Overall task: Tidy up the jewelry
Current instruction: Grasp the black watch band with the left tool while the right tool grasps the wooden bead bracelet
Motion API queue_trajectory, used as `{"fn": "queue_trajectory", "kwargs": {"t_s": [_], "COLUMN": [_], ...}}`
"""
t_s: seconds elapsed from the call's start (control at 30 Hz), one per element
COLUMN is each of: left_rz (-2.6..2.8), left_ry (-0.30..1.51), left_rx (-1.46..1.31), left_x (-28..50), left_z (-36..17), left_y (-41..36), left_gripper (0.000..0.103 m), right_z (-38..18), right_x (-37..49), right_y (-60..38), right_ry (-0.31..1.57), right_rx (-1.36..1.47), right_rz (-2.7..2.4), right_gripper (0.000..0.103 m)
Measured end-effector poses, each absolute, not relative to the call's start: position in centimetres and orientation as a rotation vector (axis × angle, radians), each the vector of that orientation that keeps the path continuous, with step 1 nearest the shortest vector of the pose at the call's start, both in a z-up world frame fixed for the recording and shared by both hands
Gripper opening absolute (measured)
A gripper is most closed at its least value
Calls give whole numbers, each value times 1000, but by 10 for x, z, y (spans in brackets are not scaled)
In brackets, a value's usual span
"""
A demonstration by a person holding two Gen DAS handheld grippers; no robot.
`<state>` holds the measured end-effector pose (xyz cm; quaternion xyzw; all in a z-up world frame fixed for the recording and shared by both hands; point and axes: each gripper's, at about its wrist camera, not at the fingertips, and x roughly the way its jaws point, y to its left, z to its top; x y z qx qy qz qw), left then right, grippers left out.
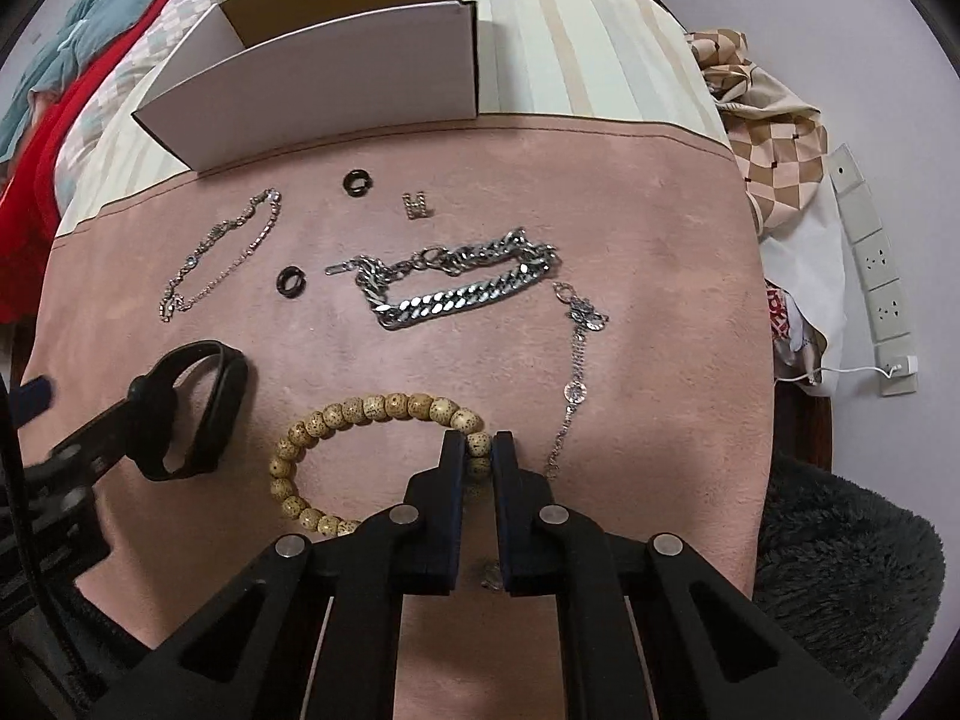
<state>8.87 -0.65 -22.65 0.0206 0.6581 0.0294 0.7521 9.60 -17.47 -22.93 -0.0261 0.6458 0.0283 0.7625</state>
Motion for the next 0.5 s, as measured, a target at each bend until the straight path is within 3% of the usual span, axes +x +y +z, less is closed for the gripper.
{"fn": "queue_trajectory", "kwargs": {"t_s": [0.13,0.5], "left_rz": [21,57], "left_ry": [1445,1364], "left_rx": [14,-18], "left_x": [91,80], "left_z": [-233,-205], "left_y": [-10,14], "left_gripper": [12,10], "right_z": [-234,-215], "right_x": [96,94], "right_y": [-177,-182], "right_ry": [1406,1328], "right_rx": [-53,24], "right_rz": [69,171], "right_gripper": [9,9]}}
